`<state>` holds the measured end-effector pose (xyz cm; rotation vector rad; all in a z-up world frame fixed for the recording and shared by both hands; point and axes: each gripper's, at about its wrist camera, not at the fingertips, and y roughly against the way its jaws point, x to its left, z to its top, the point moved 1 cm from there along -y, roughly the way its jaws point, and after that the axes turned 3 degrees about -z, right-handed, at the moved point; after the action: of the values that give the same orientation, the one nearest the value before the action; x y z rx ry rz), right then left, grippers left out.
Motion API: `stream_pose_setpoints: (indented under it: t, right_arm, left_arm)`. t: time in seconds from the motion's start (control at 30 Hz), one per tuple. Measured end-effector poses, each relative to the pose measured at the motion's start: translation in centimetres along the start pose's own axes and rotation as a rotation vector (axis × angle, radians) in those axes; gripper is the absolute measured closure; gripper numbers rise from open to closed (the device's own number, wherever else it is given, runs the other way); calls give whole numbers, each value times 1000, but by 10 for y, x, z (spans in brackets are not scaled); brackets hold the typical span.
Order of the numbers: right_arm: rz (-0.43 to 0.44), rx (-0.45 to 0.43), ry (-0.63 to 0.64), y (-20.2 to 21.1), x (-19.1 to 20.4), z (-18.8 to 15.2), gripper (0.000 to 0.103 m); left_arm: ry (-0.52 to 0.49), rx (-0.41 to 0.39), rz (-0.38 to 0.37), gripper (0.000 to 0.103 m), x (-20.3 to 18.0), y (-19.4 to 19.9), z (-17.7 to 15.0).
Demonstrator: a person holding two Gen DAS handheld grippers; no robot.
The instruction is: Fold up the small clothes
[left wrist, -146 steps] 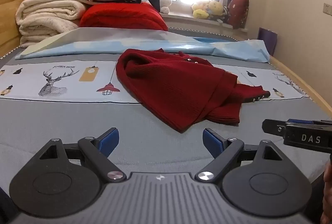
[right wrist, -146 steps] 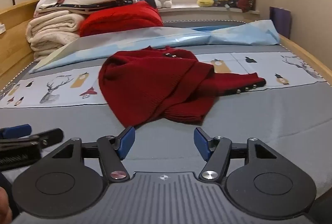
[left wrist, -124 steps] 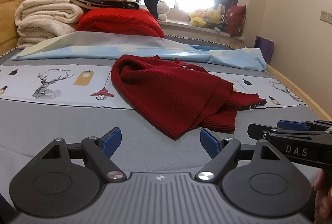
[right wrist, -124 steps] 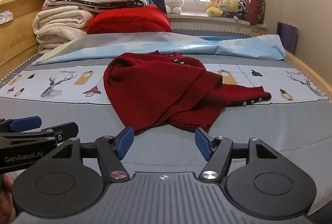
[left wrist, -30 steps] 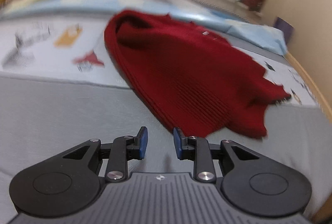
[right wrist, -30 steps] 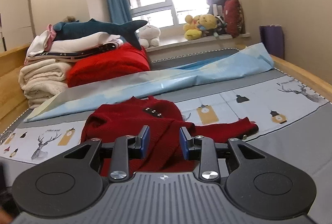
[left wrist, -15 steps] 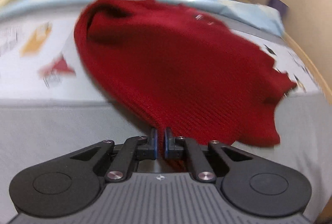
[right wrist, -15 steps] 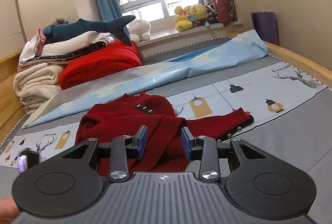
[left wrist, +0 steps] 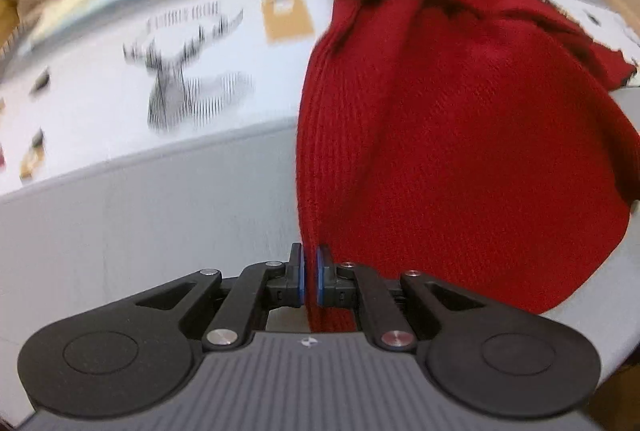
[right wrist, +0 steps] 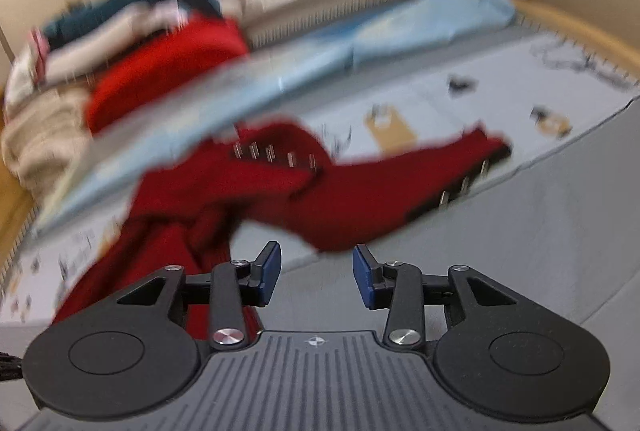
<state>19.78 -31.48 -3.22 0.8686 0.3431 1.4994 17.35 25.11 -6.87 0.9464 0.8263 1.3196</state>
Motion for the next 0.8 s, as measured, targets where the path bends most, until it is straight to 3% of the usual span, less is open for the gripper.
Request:
stream_pose_setpoints:
  t: [0.2, 0.37, 0.53, 0.63, 0.7, 0.8]
  right_arm:
    - [66, 294, 0, -74, 28, -30, 57]
    - [3, 376, 105, -105, 59, -53, 56]
    - [80, 396, 186, -113, 89, -69, 58]
    - [101, 386, 236, -113, 99, -73, 66]
    - [122, 403, 189, -114, 92, -69, 94]
    - [149, 365, 150, -101, 85, -57, 95]
  left_arm:
    - [17, 0, -58, 84, 0, -5, 4]
    - [10, 32, -59, 82, 4, -22, 6]
    - [20, 43, -74, 78, 7, -27, 4]
    - [28, 52, -59, 77, 7, -29, 3]
    - [31, 56, -43, 79, 7, -32, 4]
    - [26, 49, -29, 96, 2, -30, 7]
